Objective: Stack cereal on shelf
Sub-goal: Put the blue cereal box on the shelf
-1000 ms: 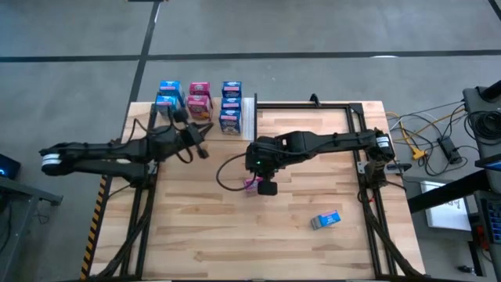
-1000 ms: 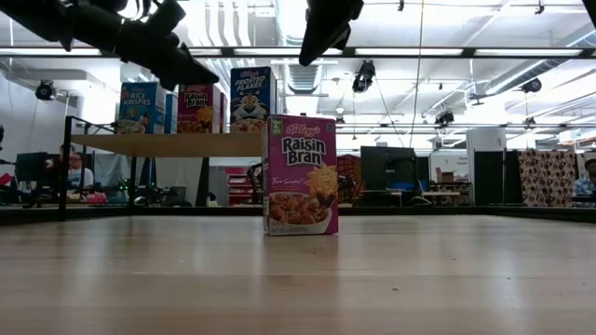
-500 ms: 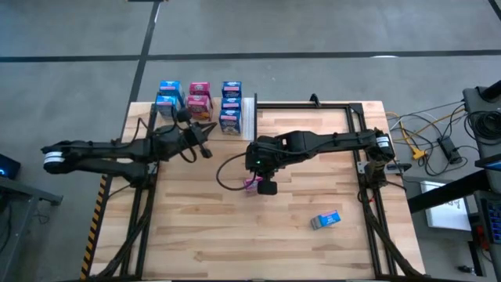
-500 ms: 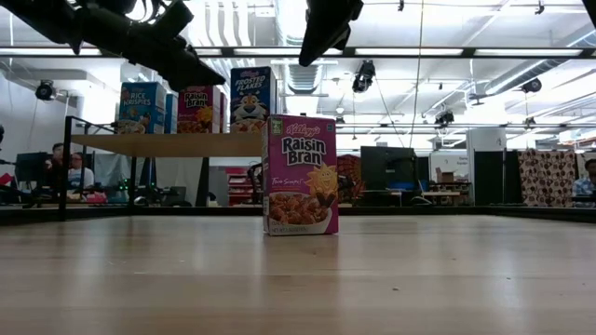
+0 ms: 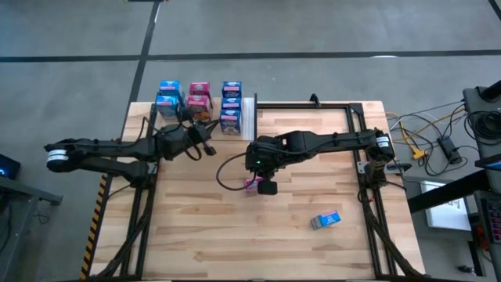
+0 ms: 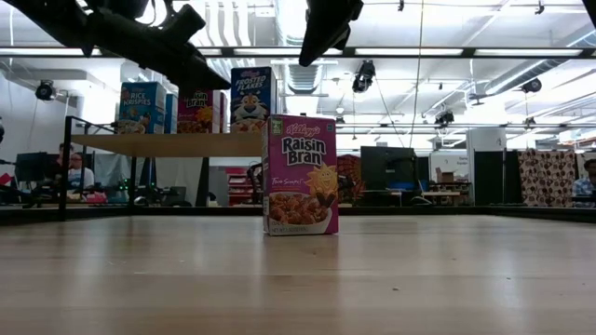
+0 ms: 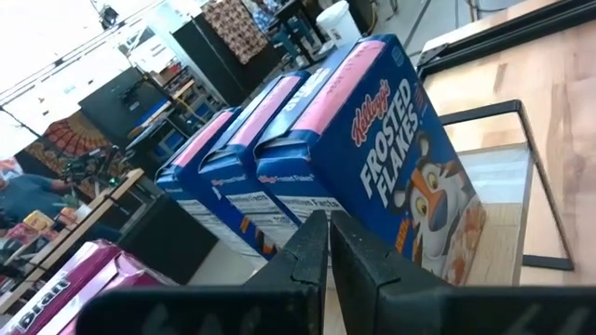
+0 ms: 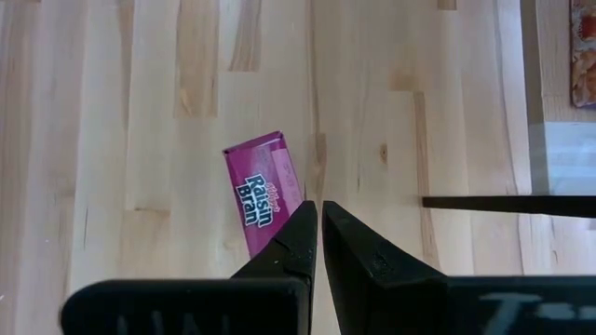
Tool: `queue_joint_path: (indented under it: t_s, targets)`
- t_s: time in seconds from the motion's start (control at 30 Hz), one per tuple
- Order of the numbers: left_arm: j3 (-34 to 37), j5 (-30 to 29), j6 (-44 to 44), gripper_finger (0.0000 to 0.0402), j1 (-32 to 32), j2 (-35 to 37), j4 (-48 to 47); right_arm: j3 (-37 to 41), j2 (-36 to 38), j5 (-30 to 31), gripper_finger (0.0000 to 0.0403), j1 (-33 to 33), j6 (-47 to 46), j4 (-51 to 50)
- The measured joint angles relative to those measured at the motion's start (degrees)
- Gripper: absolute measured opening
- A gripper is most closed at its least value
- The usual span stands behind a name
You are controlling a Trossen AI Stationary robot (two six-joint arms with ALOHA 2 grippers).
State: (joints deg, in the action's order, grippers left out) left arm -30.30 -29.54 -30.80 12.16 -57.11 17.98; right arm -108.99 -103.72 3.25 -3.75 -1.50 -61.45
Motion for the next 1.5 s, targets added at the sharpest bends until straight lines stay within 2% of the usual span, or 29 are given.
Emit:
queue_joint_path:
  t_s: [1.5]
  targets:
    - [-0.02, 1.70, 1.60, 0.0000, 0.10, -0.01, 2.18, 0.00, 0.00, 0.02, 0.0012, 0.00, -0.02, 0.07]
